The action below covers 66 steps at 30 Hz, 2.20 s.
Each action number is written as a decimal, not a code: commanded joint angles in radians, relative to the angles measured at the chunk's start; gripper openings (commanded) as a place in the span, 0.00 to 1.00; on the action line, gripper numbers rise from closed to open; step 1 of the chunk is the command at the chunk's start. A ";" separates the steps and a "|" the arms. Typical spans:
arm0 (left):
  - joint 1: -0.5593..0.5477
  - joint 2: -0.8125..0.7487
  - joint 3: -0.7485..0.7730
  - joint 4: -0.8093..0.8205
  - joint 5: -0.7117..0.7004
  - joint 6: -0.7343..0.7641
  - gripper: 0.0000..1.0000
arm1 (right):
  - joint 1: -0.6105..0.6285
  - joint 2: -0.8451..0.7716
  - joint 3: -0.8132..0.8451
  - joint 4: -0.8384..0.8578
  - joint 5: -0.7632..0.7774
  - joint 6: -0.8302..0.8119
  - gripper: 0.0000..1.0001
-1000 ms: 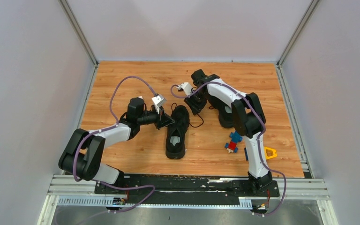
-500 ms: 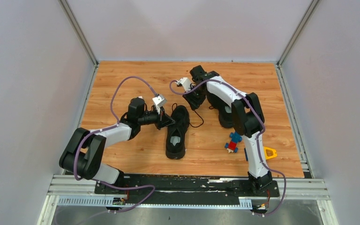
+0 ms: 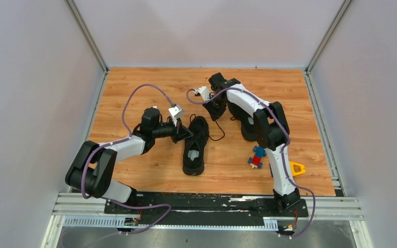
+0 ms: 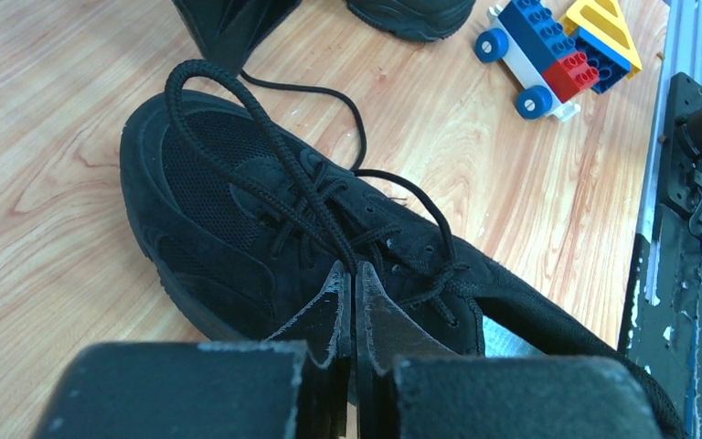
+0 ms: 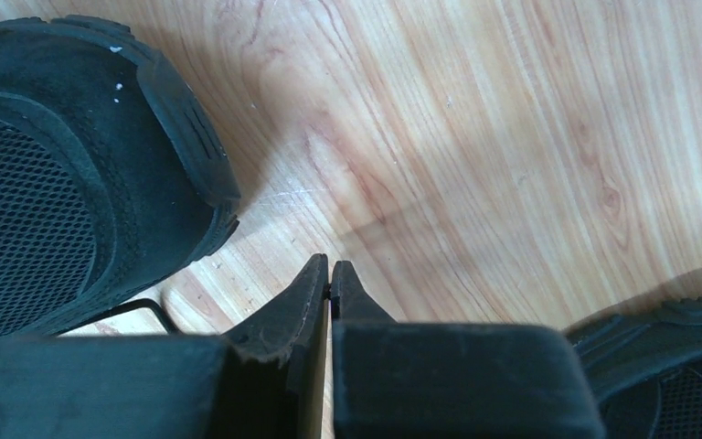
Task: Tie the shoes
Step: Wrap the shoelace around the shoelace.
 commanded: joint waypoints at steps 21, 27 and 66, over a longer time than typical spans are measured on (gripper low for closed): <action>-0.001 -0.006 0.175 -0.233 0.258 0.281 0.00 | -0.017 -0.434 -0.103 0.468 -0.482 0.556 0.00; 0.004 0.047 0.269 -0.362 0.332 0.303 0.00 | -0.016 -0.433 -0.086 0.468 -0.503 0.568 0.00; 0.016 0.050 0.292 -0.457 0.174 -0.078 0.00 | 0.160 -0.867 -0.529 0.254 -0.688 0.198 0.00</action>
